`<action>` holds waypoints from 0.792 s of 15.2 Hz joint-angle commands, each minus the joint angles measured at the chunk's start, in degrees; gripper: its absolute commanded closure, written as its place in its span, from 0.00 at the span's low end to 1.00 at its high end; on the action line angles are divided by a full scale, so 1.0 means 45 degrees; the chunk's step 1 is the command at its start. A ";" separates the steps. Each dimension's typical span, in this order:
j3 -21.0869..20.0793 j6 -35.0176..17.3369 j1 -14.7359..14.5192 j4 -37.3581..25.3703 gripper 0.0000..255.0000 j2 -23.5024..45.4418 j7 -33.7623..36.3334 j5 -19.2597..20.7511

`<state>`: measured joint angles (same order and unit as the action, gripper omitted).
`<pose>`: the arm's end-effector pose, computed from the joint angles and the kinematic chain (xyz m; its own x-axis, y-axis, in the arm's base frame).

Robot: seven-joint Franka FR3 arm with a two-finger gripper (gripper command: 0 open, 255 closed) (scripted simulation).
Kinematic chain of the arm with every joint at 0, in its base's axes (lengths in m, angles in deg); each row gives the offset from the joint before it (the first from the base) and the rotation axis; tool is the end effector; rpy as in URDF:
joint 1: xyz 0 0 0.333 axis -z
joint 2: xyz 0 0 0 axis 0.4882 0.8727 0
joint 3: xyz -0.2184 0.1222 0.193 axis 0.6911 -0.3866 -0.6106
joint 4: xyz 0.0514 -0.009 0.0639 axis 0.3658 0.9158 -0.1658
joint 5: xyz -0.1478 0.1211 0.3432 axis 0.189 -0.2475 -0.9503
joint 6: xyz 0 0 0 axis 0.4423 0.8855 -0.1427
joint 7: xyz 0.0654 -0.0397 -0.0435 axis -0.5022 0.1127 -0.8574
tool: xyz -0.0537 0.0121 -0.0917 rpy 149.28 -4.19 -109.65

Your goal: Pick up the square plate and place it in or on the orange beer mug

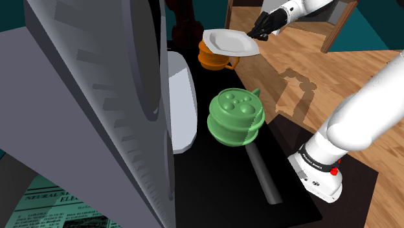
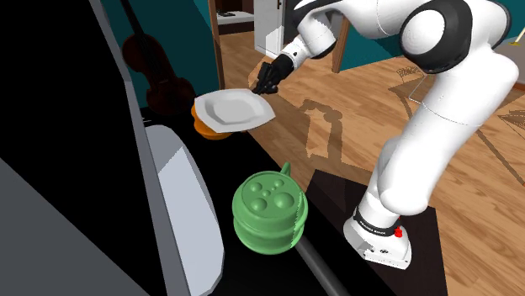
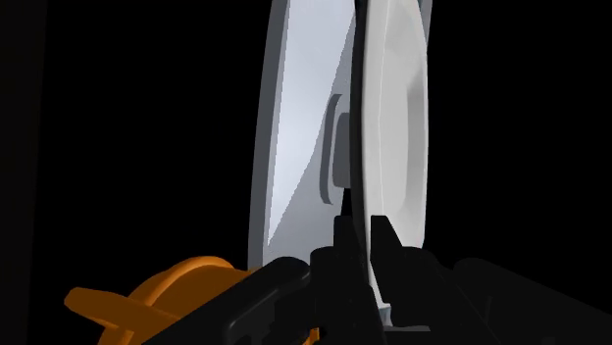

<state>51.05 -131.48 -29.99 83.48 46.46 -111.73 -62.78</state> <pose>0.4357 -0.2308 0.4840 0.9449 -0.3273 -0.0015 -0.1287 -0.3673 -0.9212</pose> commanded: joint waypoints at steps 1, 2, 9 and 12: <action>-0.0015 0.0128 0.0000 -0.0224 1.00 -0.0128 0.0305 0.0036; -0.0026 0.0179 -0.0002 -0.0321 1.00 -0.0188 0.0442 0.0050; 0.0599 0.2167 0.0460 -0.3754 1.00 0.3045 0.0436 -0.1523; 0.0596 0.3269 0.1266 -0.5955 1.00 0.5019 0.0646 -0.2650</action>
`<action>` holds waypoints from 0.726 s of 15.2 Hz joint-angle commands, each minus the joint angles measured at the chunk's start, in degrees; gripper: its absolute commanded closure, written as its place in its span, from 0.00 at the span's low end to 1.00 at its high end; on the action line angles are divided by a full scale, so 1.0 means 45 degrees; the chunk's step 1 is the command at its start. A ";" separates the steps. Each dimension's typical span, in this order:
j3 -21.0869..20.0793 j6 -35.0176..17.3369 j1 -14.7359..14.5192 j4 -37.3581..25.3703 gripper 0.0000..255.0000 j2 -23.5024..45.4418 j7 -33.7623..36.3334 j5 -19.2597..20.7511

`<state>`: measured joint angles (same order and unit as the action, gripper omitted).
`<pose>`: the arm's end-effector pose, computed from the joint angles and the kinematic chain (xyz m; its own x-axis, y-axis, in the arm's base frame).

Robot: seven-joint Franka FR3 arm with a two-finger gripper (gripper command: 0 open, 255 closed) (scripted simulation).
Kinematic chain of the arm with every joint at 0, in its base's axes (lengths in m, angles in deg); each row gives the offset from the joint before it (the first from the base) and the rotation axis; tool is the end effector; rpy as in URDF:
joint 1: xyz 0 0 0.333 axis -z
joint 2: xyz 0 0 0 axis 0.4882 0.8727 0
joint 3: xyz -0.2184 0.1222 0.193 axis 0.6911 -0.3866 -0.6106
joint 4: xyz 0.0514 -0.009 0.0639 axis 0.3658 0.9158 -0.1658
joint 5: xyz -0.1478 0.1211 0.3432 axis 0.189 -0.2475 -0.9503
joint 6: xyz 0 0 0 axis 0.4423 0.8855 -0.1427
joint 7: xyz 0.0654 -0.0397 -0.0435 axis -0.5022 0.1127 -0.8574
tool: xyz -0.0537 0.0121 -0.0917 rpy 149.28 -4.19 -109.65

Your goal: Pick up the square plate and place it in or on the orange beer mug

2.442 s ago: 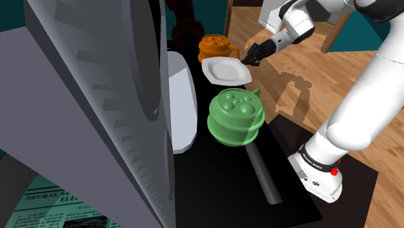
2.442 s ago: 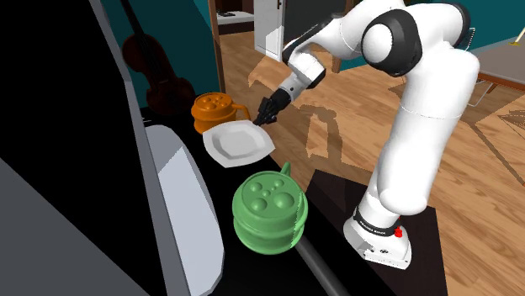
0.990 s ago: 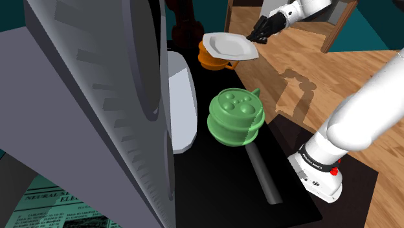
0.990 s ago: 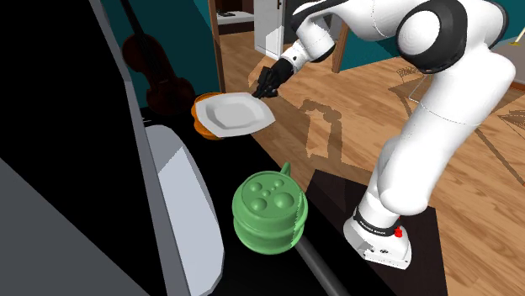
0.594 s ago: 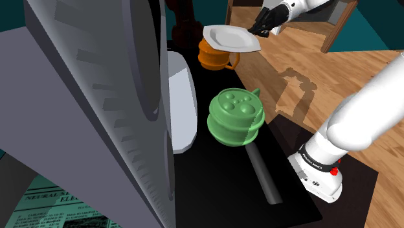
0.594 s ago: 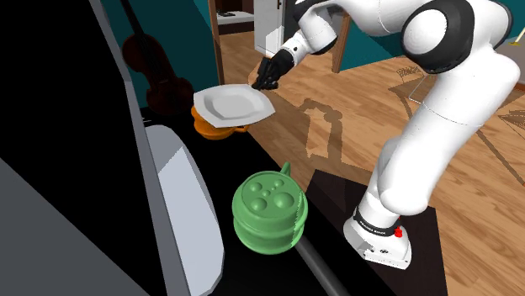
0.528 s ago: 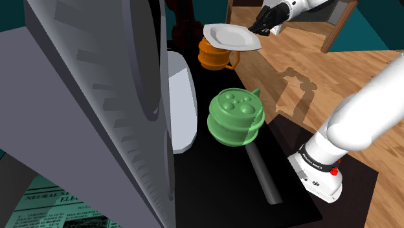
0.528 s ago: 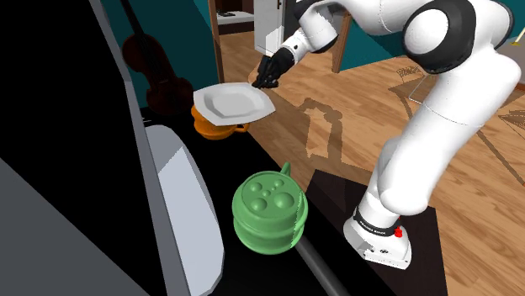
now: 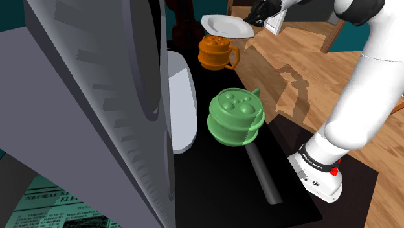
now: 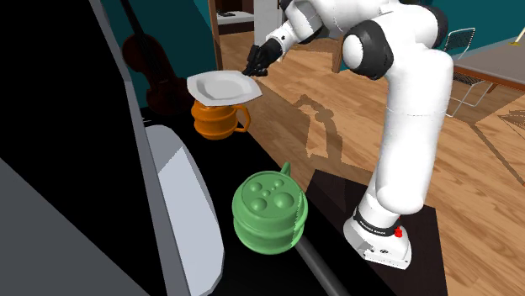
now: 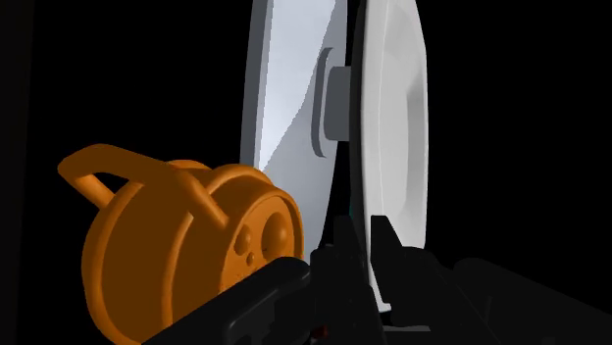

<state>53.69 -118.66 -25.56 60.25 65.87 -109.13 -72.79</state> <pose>0.5071 -0.2888 0.5163 0.9436 -0.3311 -0.0023 -0.1315 -0.3683 -0.9204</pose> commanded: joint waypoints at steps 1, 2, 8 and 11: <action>-0.0066 0.0746 0.0632 -0.1580 1.00 0.1346 0.0210 -0.0811; -0.0164 0.1049 0.1007 -0.2400 1.00 0.1983 0.0391 -0.1205; -0.1085 0.2207 0.3516 -0.7793 1.00 0.5667 0.2064 -0.3508; -0.1032 0.2045 0.3341 -0.7303 1.00 0.5663 0.1610 -0.3338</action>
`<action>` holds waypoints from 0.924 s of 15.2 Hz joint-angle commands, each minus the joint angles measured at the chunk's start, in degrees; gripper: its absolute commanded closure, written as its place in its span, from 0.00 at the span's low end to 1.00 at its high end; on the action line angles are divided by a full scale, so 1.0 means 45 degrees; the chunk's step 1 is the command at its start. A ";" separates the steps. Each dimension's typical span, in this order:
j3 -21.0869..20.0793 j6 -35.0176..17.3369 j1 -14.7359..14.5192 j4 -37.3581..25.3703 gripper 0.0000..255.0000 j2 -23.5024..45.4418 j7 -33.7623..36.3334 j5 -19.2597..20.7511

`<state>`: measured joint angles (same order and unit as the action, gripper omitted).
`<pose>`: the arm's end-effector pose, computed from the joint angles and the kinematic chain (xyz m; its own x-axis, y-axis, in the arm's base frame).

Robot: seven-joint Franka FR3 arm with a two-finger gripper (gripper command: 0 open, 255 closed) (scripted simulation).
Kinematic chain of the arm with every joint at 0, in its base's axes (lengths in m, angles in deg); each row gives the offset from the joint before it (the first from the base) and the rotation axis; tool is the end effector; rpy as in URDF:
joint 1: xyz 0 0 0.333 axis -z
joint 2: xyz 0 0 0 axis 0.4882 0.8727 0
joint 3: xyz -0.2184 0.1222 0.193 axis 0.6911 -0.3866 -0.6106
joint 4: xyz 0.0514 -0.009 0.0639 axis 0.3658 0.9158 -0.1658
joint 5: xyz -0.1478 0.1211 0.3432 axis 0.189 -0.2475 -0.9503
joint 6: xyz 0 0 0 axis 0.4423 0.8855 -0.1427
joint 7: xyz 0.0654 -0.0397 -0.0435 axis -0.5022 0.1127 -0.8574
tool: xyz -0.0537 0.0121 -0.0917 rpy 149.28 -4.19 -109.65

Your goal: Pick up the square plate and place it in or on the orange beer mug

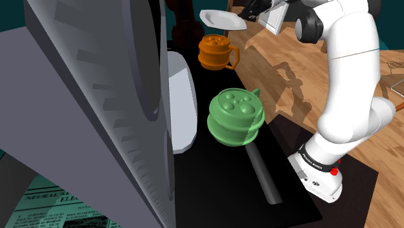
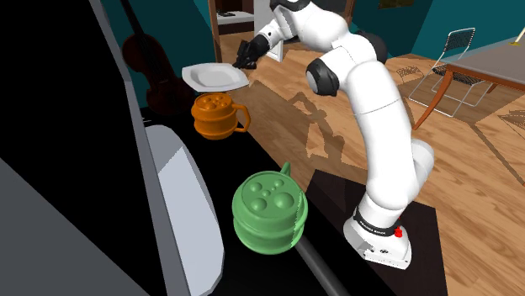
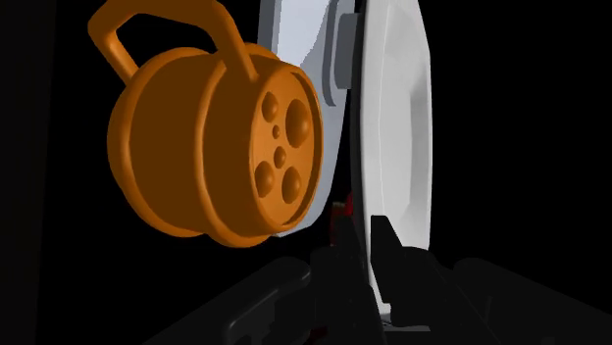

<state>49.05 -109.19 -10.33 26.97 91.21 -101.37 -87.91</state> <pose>0.5937 -0.3582 0.5082 0.9447 -0.3279 -0.0023 -0.1297 -0.3673 -0.9210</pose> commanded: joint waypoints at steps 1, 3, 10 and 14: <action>0.0016 -0.0112 -0.0098 0.0245 1.00 0.0037 -0.0260 0.0071; 0.0044 -0.0218 -0.0197 0.0532 1.00 0.0059 -0.0545 0.0161; 0.0096 -0.0579 -0.0468 0.1384 1.00 0.0230 -0.1475 0.0395; 0.0100 -0.0693 -0.0534 0.1618 1.00 0.0313 -0.1759 0.0449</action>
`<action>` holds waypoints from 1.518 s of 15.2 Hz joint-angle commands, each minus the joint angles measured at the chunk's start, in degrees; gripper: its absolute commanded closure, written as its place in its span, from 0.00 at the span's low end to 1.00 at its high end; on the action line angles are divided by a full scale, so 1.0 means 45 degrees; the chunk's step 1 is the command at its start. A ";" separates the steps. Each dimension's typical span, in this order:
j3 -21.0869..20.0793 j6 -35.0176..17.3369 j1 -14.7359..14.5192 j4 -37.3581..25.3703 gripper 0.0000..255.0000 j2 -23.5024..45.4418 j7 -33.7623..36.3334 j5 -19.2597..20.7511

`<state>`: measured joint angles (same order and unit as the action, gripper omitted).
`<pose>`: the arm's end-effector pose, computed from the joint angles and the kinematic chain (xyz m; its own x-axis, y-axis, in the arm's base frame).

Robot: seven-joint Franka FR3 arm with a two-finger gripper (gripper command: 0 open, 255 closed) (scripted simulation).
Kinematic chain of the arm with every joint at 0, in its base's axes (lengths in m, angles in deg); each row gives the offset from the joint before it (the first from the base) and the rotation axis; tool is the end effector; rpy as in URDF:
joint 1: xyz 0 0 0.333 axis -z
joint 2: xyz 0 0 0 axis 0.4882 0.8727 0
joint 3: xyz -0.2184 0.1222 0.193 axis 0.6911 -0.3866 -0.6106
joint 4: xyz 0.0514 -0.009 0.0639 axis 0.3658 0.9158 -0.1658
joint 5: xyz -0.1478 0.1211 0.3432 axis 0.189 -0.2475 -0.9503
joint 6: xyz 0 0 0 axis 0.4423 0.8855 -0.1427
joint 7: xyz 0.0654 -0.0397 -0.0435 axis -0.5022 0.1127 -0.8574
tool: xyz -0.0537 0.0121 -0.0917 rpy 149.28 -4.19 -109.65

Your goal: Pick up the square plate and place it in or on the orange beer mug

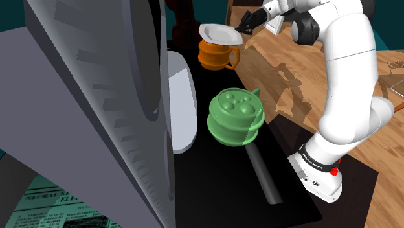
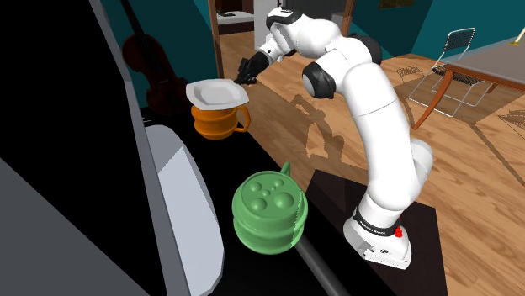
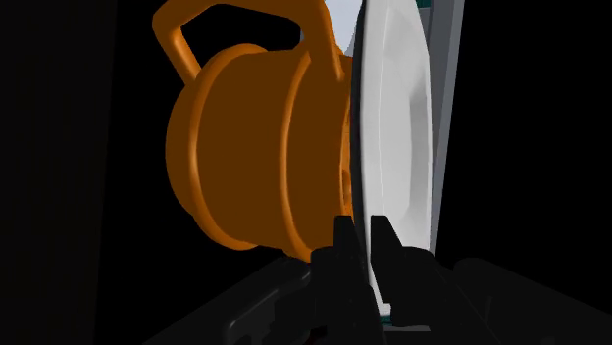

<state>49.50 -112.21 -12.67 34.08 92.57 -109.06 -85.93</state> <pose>0.5947 -0.3579 0.4405 0.9448 -0.3277 -0.0022 -0.1294 -0.3670 -0.9212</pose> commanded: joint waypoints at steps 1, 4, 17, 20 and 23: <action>0.0000 -0.0022 -0.0013 0.0037 1.00 0.0011 -0.0050 0.0006; -0.0001 -0.0022 -0.0013 0.0037 1.00 0.0011 -0.0050 0.0006; -0.0150 0.1134 0.1575 -0.2125 0.00 0.0930 0.0654 -0.0458; -0.0150 0.1134 0.1575 -0.2125 0.00 0.0929 0.0654 -0.0458; -0.0150 0.1134 0.1575 -0.2125 0.00 0.0930 0.0654 -0.0458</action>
<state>48.82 -107.12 -5.59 24.53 96.75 -106.12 -87.99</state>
